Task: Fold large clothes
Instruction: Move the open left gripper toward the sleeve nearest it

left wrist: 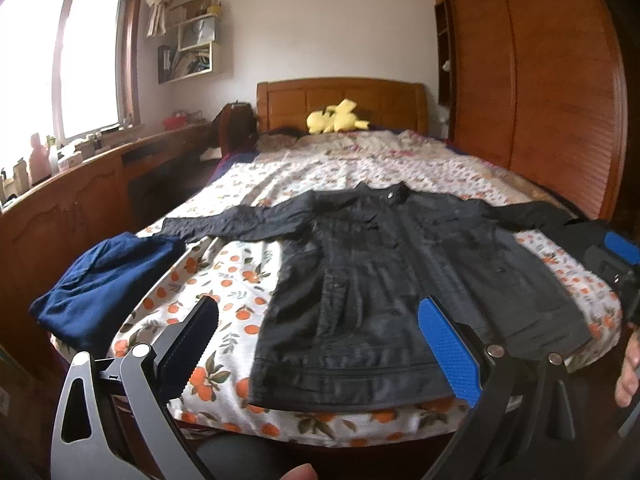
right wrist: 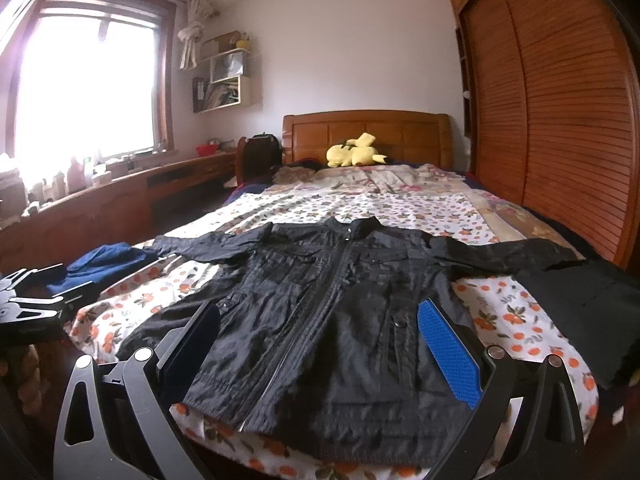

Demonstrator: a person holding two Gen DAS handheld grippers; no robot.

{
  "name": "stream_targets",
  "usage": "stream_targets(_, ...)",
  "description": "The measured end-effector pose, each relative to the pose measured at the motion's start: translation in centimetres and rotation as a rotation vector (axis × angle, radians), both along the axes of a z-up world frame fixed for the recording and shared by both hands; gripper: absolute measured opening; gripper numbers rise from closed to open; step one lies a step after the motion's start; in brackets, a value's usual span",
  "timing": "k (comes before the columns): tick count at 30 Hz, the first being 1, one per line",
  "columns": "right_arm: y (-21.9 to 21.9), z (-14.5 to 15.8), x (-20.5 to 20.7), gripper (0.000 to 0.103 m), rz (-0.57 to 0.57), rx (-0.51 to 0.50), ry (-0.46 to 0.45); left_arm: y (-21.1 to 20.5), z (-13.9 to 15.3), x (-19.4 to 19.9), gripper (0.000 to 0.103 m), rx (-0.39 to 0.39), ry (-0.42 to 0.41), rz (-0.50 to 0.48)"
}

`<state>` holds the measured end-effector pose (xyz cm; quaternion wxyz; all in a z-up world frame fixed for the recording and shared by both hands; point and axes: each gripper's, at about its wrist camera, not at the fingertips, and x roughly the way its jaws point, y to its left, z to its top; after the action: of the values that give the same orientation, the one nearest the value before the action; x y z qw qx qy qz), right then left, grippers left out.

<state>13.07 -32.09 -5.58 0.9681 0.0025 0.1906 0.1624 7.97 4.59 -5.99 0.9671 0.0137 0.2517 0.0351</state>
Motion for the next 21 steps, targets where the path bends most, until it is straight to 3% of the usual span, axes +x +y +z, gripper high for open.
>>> stream_targets(11, 5.1, -2.4, 7.1, 0.096, 0.124, -0.024, 0.016, 5.2, -4.1, 6.2, 0.101, -0.003, 0.075, 0.077)
stream_targets(21, 9.5, -2.5, 13.4, 0.096, 0.187, -0.017, 0.036, 9.2, -4.4, 10.4, 0.101, -0.039, 0.094, 0.114)
